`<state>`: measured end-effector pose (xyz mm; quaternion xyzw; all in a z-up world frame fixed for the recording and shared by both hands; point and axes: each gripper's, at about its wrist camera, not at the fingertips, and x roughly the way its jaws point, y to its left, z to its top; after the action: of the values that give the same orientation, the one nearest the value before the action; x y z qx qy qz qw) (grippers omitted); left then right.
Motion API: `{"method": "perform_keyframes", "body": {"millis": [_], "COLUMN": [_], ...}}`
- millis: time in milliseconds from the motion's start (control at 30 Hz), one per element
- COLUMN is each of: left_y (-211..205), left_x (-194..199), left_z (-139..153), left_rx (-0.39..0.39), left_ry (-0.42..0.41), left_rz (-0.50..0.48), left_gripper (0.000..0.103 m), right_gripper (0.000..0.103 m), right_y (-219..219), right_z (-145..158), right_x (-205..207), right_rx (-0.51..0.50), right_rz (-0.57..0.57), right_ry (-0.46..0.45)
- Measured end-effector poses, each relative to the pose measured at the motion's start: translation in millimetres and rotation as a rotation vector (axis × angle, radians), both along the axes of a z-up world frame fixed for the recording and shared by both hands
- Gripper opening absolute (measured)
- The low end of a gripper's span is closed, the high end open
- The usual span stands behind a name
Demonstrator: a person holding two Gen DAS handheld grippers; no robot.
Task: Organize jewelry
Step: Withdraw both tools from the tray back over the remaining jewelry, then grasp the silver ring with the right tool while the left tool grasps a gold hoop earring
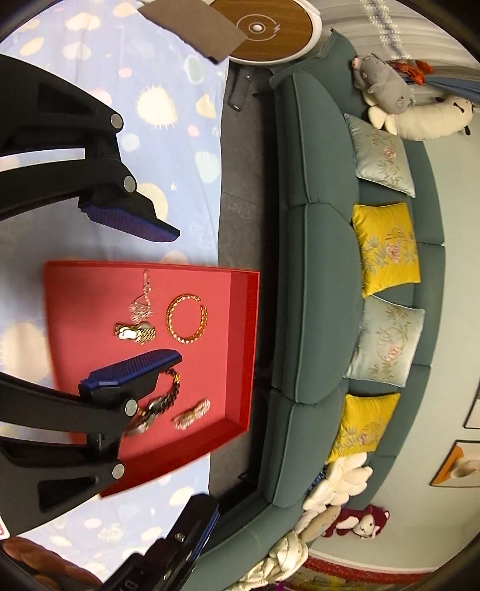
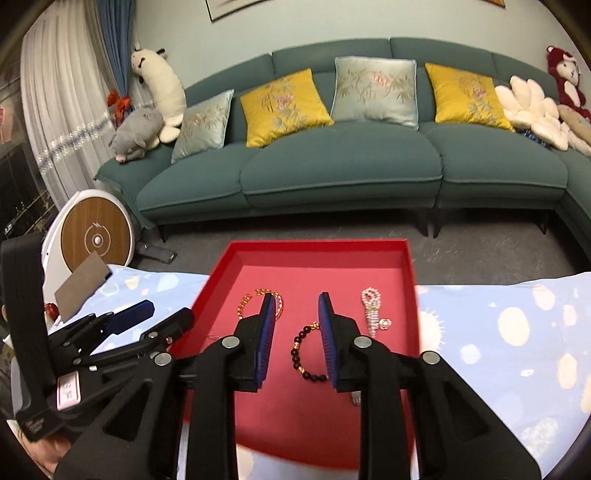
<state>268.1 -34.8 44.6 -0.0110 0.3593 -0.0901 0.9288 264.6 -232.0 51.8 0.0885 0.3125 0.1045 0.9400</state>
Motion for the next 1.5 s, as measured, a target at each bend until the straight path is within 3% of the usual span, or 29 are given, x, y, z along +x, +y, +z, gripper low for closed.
{"method": "perform_keyframes", "body": {"millis": [133, 267, 367, 533, 667, 800, 933, 1300, 1500], "left_y": [17, 37, 47, 61, 66, 77, 79, 73, 67], "left_x": [-50, -100, -131, -170, -180, -181, -179, -176, -169], "left_z": [25, 31, 20, -13, -33, -54, -66, -64, -66], "left_rx": [-0.03, -0.067, -0.088, -0.103, -0.08, -0.051, -0.043, -0.05, -0.055], "left_ry": [-0.006, 0.015, 0.061, 0.115, 0.116, 0.117, 0.141, 0.137, 0.146], "left_rz": [-0.02, -0.013, -0.012, 0.023, 0.03, 0.039, 0.034, 0.014, 0.01], "left_gripper": [0.058, 0.06, 0.06, 0.06, 0.06, 0.06, 0.06, 0.06, 0.06], "right_gripper": [0.035, 0.035, 0.035, 0.035, 0.035, 0.035, 0.035, 0.034, 0.026], "right_y": [-9, -8, -1, 21, 47, 65, 69, 80, 76], "right_z": [33, 45, 34, -22, -66, -91, -103, -120, -120], "right_x": [-61, -124, -169, -215, -226, -230, -227, -222, -219], "right_rx": [-0.001, -0.025, -0.042, -0.04, -0.069, -0.13, -0.142, -0.206, -0.201], "right_rz": [0.001, 0.017, 0.03, 0.084, 0.137, 0.166, 0.182, 0.214, 0.206], "right_ry": [-0.04, -0.04, -0.02, 0.123, 0.218, 0.241, 0.25, 0.241, 0.237]}}
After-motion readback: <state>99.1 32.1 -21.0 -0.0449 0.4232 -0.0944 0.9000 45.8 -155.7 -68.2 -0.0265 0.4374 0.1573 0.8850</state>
